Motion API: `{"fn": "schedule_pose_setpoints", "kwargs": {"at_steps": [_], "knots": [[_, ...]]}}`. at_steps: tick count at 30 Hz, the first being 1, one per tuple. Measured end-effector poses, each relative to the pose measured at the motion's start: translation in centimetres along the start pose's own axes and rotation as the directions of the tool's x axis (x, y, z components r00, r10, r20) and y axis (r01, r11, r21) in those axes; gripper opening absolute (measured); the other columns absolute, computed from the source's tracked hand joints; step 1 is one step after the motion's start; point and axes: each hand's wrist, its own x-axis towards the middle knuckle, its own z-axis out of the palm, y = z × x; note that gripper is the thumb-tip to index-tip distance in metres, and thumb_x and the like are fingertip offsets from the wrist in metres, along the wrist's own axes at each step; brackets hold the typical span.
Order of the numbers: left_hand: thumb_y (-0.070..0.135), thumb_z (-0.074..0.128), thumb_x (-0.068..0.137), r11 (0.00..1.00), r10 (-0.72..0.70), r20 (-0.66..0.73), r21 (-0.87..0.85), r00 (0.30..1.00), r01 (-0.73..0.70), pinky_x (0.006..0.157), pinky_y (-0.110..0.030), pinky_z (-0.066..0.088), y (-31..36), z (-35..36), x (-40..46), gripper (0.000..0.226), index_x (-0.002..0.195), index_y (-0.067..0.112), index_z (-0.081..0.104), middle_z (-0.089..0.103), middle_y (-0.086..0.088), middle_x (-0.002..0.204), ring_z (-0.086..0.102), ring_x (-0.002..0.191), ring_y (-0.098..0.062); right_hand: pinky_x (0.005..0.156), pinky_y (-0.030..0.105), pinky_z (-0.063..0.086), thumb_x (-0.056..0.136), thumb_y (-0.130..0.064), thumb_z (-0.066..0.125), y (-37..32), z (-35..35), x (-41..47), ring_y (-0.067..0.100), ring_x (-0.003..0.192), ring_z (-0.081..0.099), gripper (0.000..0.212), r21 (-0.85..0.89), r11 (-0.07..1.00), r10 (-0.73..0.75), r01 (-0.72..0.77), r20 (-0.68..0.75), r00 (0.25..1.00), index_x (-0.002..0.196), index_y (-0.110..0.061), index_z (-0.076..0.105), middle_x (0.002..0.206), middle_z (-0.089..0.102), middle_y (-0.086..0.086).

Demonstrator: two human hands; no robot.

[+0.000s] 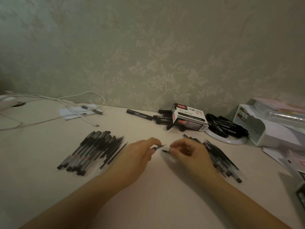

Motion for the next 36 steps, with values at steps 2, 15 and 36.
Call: {"fn": "schedule_pose_setpoints", "kwargs": {"at_steps": [2, 15, 36], "knots": [[0.022, 0.042, 0.101, 1.000, -0.009, -0.004, -0.005, 1.000, 0.009, 0.075, -0.025, 0.048, 0.0, 0.0, 0.0, 0.027, 0.120, 0.035, 0.055, 0.060, 0.010, 0.088, 0.057, 0.080, -0.004, 0.067, 0.011, 0.047, 0.087, -0.021, 0.072, 0.0, 0.2, -0.2, 0.002, 0.078, 0.061, 0.010, -0.171, 0.980, -0.098, 0.106, 0.054, 0.994, 0.087, -0.031, 0.074, 0.081, 0.069, -0.015], [0.024, 0.042, 0.101, 0.995, -0.083, 0.016, -0.057, 0.996, 0.084, 0.061, -0.007, 0.038, -0.4, 0.5, 0.2, 0.032, 0.124, 0.042, 0.055, 0.060, 0.013, 0.082, 0.055, 0.070, 0.007, 0.068, 0.013, 0.032, 0.090, -0.035, 0.065, 0.7, 0.9, -0.4, -0.002, 0.082, 0.047, 0.008, -0.446, 0.803, -0.307, 0.396, 0.260, 0.916, 0.097, -0.033, 0.069, 0.083, 0.052, -0.018], [0.019, 0.048, 0.099, 0.984, 0.118, -0.108, -0.122, 0.987, -0.131, 0.073, -0.005, 0.041, 0.5, 1.0, 0.1, 0.039, 0.131, 0.040, 0.053, 0.059, 0.025, 0.088, 0.058, 0.086, 0.003, 0.069, 0.018, 0.052, 0.089, -0.030, 0.064, -1.0, 0.4, -0.2, 0.006, 0.078, 0.068, 0.016, 0.326, 0.935, 0.077, -0.142, 0.203, 0.976, 0.094, -0.026, 0.078, 0.094, 0.077, -0.001]]}}
